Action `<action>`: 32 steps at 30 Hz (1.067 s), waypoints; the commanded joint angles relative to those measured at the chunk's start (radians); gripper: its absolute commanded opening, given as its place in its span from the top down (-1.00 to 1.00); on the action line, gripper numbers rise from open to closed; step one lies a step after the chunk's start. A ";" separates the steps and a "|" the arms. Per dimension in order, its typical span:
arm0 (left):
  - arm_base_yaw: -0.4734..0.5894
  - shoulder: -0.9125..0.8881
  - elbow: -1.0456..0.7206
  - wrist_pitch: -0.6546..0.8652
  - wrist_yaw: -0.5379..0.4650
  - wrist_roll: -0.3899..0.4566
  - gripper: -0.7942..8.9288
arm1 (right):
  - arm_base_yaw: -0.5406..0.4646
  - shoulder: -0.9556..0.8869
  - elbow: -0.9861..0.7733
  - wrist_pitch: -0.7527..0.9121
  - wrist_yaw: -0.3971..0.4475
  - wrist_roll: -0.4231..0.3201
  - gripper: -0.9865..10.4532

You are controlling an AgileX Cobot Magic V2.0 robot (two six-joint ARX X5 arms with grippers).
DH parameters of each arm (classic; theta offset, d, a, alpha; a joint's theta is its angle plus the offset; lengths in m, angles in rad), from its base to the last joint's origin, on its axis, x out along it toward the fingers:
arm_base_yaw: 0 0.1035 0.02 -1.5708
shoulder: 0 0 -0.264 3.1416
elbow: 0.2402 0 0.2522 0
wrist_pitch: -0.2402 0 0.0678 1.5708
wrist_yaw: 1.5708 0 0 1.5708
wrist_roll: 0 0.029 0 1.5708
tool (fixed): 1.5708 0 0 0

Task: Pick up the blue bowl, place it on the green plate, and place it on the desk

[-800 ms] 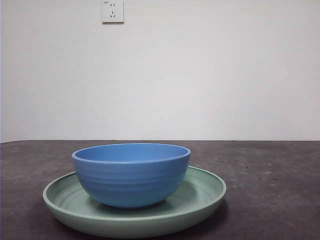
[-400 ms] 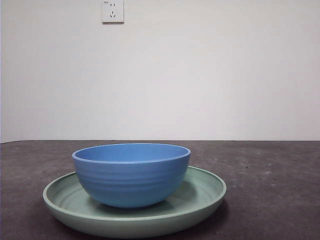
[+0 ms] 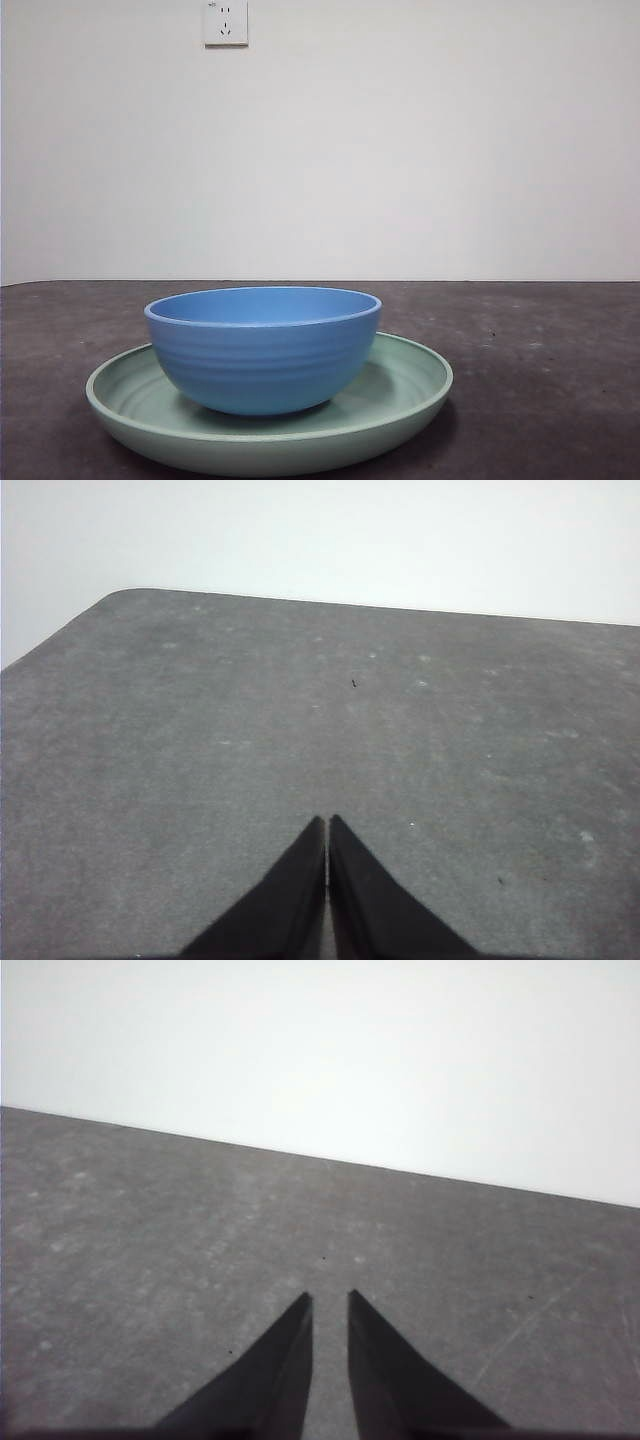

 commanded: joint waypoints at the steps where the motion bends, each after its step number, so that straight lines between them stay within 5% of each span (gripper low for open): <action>1: 0.001 0.000 -0.021 0.014 -0.002 -0.003 0.82 | -0.005 -0.029 -0.056 0.049 0.001 -0.012 0.74; 14: 0.001 0.000 -0.021 0.014 -0.002 -0.003 0.82 | -0.063 -0.134 -0.272 0.087 0.001 -0.012 0.74; 32: 0.001 0.000 -0.021 0.014 -0.002 -0.003 0.82 | -0.064 -0.134 -0.277 0.031 0.003 -0.012 0.74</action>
